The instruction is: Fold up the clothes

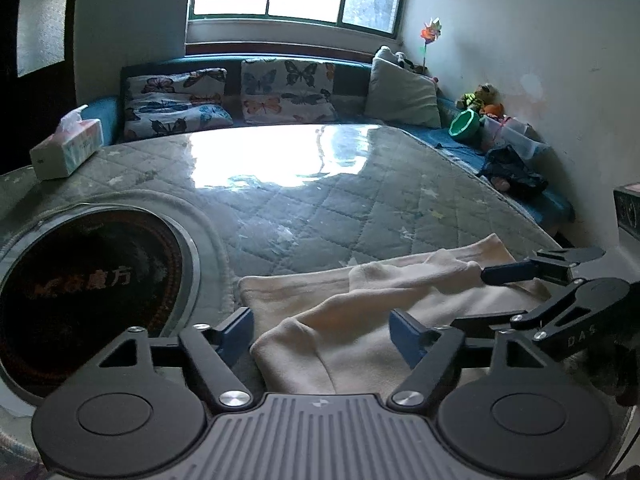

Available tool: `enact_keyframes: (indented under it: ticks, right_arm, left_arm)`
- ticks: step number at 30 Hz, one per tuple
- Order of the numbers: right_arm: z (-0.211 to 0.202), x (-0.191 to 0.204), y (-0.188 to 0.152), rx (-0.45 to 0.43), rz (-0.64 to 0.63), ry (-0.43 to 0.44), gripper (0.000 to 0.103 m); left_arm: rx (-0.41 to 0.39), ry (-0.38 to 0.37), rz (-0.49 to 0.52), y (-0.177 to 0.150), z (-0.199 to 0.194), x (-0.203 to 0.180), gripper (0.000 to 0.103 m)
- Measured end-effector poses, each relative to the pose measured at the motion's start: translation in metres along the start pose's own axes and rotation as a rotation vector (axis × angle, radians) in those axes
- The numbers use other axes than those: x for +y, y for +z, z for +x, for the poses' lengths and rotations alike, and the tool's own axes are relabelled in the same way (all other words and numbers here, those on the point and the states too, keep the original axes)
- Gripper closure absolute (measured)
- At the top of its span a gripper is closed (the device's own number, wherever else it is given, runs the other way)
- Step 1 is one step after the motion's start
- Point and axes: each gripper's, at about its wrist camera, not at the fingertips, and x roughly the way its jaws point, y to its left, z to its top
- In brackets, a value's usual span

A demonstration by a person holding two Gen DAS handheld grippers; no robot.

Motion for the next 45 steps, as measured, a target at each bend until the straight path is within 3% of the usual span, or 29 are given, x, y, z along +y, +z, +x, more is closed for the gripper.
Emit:
enact_keyframes:
  ticks: [7,11,17,22,26,31,40,45]
  right_arm:
    - [-0.002,0.0,0.002,-0.011,0.035,0.0,0.0]
    - [-0.009,0.008,0.0,-0.033,0.027,-0.009,0.0]
    - [-0.03,0.022,-0.011,-0.094,-0.042,-0.101,0.0]
    - [-0.046,0.038,-0.027,-0.125,-0.136,-0.176,0.0]
    - [-0.046,0.048,-0.04,-0.13,-0.172,-0.207,0.0]
    - [-0.035,0.052,-0.05,-0.092,-0.182,-0.219,0.0]
    - [-0.033,0.061,-0.023,-0.148,-0.233,-0.227,0.0]
    - [-0.005,0.073,-0.007,-0.132,-0.305,-0.2,0.0]
  left_arm:
    - [-0.045,-0.015,0.012,-0.002,-0.011,-0.002,0.0]
    - [-0.059,-0.032,0.004,0.0,-0.015,-0.001,0.0]
    - [-0.039,-0.019,-0.031,-0.002,-0.017,0.0,0.0]
    - [-0.028,0.015,0.041,-0.016,-0.023,-0.014,0.0]
    - [-0.012,0.03,0.088,-0.028,-0.021,-0.025,0.006]
    - [0.052,0.063,0.077,-0.037,-0.007,-0.022,0.015]
    - [0.043,0.073,0.056,-0.035,-0.01,-0.017,0.015]
    - [0.057,0.079,0.044,-0.039,-0.012,-0.013,0.015]
